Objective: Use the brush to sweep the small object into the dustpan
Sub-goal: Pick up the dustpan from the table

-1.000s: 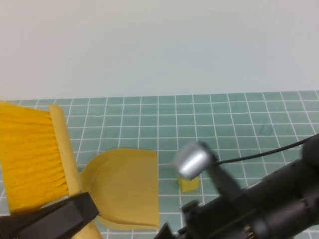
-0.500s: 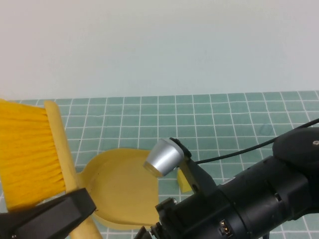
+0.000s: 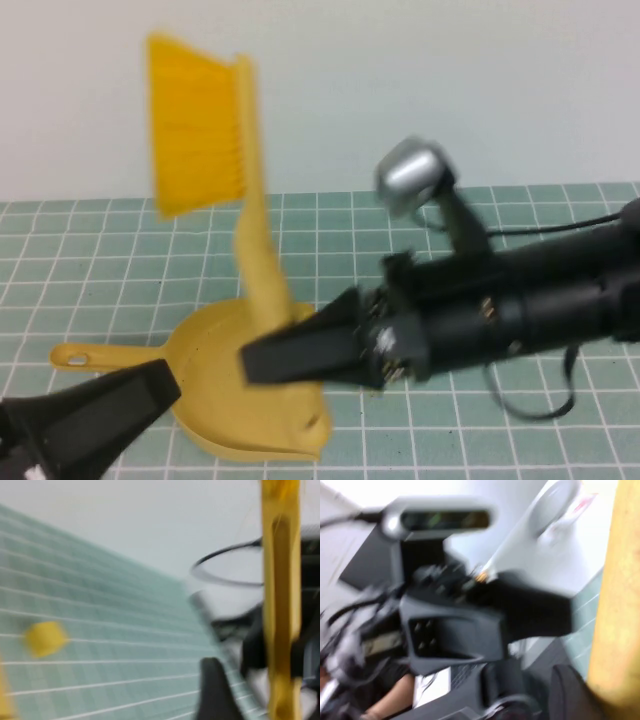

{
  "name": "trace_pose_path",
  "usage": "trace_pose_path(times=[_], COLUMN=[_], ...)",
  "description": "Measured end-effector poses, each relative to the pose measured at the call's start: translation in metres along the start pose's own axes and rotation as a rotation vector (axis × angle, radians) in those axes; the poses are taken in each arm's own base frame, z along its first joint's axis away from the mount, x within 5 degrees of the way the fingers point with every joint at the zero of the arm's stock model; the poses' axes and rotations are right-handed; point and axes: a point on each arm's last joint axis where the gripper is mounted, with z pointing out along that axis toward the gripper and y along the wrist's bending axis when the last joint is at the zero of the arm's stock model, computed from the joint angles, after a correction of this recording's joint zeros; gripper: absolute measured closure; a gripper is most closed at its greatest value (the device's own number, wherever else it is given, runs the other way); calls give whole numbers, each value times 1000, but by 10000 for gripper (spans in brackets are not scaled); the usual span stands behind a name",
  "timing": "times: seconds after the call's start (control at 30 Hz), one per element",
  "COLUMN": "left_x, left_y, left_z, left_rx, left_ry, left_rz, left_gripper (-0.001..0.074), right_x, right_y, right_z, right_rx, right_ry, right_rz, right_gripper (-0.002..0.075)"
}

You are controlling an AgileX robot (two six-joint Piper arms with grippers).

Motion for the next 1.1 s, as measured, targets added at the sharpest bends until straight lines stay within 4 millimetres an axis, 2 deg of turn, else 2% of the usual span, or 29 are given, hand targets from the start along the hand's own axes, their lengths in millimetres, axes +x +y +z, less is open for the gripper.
trace_pose_path(times=[0.13,0.17,0.33,0.5,0.57,0.63,0.77,0.83,0.9,0.97,1.1], left_x=[-22,-29,-62,-85,-89,-92,-94,-92,-86,-82,-77], left_y=[-6,-7,0,26,36,44,57,63,70,76,87], left_z=[3,5,16,46,61,77,113,126,139,149,164], left_rx=[-118,-149,-333,-485,-546,-611,-781,-839,-876,-896,-892], left_ry=[35,46,152,431,561,666,808,877,951,997,1031], left_rz=[116,157,340,523,575,626,808,938,1060,1138,1183], left_gripper=[706,731,735,729,681,577,277,190,155,157,157], right_x=[-14,-16,-6,8,13,17,23,25,26,26,27], right_y=[-18,-22,-41,-54,-59,-63,-67,-68,-68,-69,-69], right_z=[-36,-44,-67,-78,-83,-88,-97,-100,-101,-101,-102], right_rx=[135,180,426,625,705,774,879,899,909,913,915], right_ry=[-62,-63,55,211,264,305,382,408,427,432,435], right_rz=[17,23,43,94,114,129,145,148,147,147,148], right_gripper=[557,557,557,557,557,557,557,557,557,557,557])
